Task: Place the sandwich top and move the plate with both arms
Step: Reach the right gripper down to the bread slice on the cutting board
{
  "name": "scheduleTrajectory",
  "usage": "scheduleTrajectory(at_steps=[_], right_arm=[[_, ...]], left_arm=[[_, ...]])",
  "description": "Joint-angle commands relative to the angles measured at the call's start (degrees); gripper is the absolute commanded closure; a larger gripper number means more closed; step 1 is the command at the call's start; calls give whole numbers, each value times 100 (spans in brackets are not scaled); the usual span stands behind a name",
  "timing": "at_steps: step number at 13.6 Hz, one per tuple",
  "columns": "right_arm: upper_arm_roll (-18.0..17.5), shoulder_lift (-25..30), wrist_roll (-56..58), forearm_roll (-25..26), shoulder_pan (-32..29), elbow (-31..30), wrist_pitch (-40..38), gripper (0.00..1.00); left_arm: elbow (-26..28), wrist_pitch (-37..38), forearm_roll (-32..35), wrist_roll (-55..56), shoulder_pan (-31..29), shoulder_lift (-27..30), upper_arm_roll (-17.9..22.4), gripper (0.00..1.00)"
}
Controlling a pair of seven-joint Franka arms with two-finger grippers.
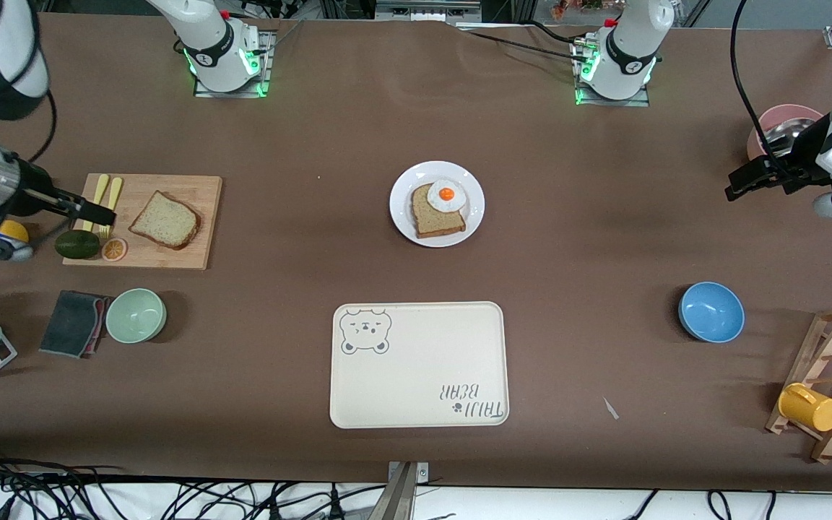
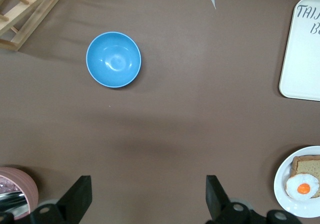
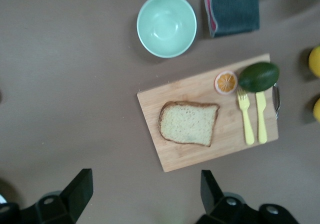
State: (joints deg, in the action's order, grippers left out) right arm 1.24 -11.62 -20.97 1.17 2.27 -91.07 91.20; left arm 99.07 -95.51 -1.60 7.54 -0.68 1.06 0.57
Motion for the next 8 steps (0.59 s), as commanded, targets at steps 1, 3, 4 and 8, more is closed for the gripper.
scheduleTrajectory(at_steps=[1,3,4,8], right_arm=[[-1,-95,-608,461,317,-217,20,16],[-1,-104,-873,516,327,-663,518,16],[-1,-104,-909,525,327,-936,887,16],[-1,-95,-1522,1154,327,-2149,2171,23]], left_arm=[[-116,-55,46,-60,24,-71,13,0],[-116,-82,46,-60,15,-71,13,0],[-116,-82,46,-60,24,-71,13,0],[-107,-82,46,-42,24,-71,13,0]])
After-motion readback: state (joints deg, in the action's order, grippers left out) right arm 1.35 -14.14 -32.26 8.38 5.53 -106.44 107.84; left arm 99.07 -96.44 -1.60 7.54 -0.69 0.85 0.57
